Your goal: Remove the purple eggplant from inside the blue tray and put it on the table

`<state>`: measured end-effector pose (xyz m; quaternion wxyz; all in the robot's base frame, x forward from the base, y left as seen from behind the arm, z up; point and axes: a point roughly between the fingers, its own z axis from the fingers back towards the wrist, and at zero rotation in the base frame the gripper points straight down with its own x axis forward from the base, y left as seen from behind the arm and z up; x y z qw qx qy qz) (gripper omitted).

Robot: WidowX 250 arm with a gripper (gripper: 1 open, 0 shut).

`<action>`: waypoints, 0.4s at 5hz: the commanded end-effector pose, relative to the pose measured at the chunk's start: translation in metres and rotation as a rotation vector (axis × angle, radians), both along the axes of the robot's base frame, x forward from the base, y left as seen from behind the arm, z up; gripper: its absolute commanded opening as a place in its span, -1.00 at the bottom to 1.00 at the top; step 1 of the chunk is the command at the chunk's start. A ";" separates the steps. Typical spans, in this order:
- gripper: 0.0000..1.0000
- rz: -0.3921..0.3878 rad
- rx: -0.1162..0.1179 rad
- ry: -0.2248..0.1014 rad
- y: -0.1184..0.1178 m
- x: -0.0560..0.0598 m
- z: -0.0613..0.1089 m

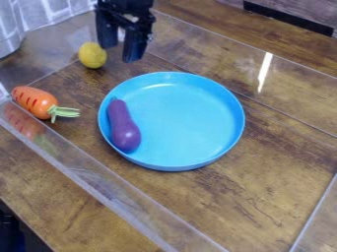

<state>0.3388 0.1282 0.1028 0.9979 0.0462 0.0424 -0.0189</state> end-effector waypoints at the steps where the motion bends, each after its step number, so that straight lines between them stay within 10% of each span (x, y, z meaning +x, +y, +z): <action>1: 1.00 -0.039 0.019 -0.079 -0.003 -0.011 0.025; 2: 1.00 -0.101 0.011 -0.088 -0.012 -0.022 0.025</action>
